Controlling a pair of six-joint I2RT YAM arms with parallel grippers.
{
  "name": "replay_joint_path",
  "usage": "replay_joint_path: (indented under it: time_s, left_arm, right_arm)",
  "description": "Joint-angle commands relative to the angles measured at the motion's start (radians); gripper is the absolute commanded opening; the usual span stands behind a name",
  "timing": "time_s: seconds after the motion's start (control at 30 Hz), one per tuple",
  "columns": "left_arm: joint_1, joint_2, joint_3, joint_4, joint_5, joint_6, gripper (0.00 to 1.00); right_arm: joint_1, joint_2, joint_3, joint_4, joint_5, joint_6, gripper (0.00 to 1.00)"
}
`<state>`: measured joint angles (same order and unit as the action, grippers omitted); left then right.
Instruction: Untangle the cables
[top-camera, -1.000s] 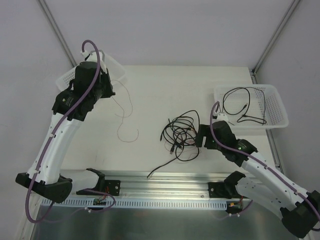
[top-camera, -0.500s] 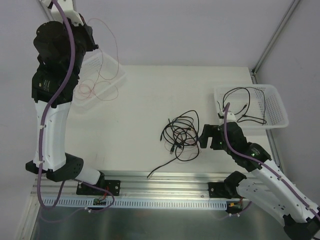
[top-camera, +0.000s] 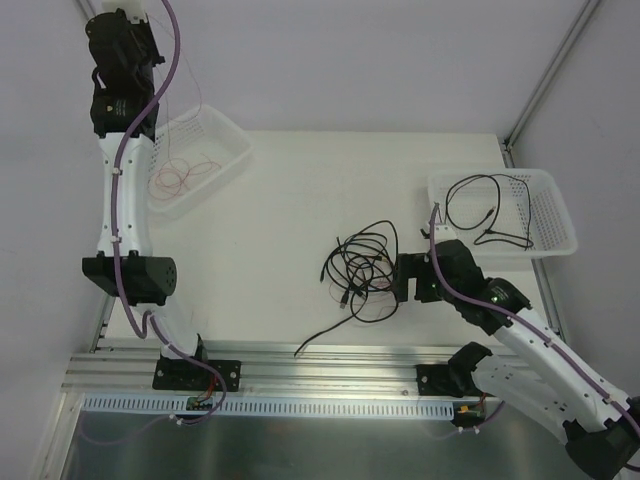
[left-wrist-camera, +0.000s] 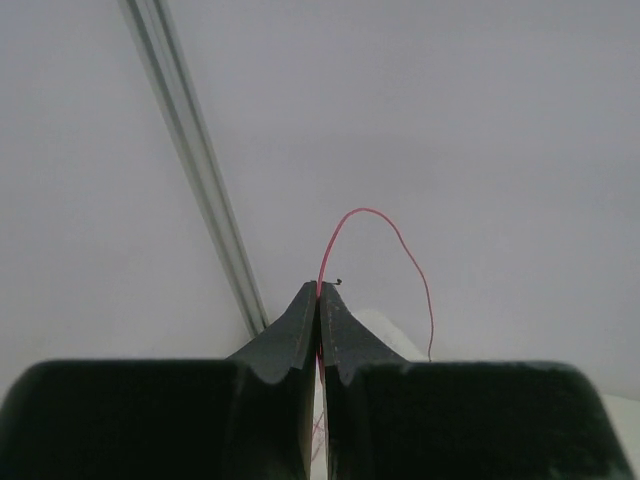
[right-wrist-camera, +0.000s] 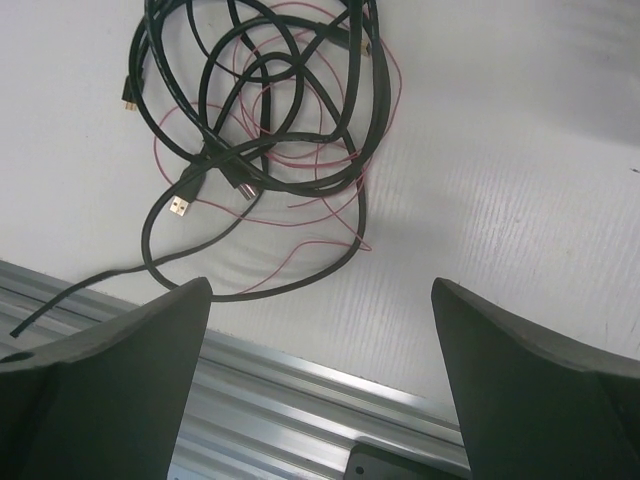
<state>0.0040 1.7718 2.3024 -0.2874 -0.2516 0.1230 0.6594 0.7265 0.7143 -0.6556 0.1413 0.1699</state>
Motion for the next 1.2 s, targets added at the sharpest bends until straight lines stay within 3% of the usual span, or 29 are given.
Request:
replay_joint_path:
  time_s: [0.0,0.43,0.47,0.5,0.53,0.6,0.63,0.67,0.87,1.1,1.17]
  left_arm:
    - [0.079,0.058,-0.050,0.151,0.103,-0.045,0.00]
    - [0.119,0.155,-0.474,0.162,0.120,-0.097,0.11]
    - [0.117,0.158,-0.509,0.162,0.115,-0.103,0.20]
    - [0.119,0.158,-0.524,0.157,0.121,-0.112,0.47]
    - [0.117,0.153,-0.541,0.152,0.135,-0.121,0.63]
    - [0.119,0.120,-0.593,0.136,0.173,-0.170,0.80]
    - [0.117,0.100,-0.632,0.128,0.207,-0.221,0.93]
    - [0.113,0.077,-0.653,0.122,0.227,-0.250,0.97]
    - [0.035,-0.159,-0.846,0.039,0.294,-0.413,0.99]
    - [-0.208,-0.496,-1.173,-0.007,0.371,-0.591,0.99]
    - [-0.329,-0.543,-1.292,-0.006,0.373,-0.637,0.99]
  right_arm:
    - [0.003,0.049,0.056,0.004,-0.016,-0.036,0.97]
    - [0.005,0.125,0.059,0.033,-0.036,-0.040,0.97]
    - [0.005,0.123,0.060,0.033,-0.031,-0.040,0.97]
    - [0.005,0.122,0.059,0.034,-0.023,-0.035,0.97]
    - [0.006,0.122,0.059,0.034,-0.019,-0.030,0.97]
    - [0.005,0.122,0.065,0.036,-0.005,-0.011,0.98]
    - [0.006,0.125,0.076,0.034,0.000,-0.003,0.98]
    - [0.006,0.126,0.079,0.033,0.001,0.008,0.98]
    - [0.005,0.142,0.070,0.034,0.032,0.095,0.98]
    - [0.003,0.201,0.068,0.065,0.067,0.128,0.99]
    - [-0.001,0.224,0.060,0.094,0.078,0.128,0.99]
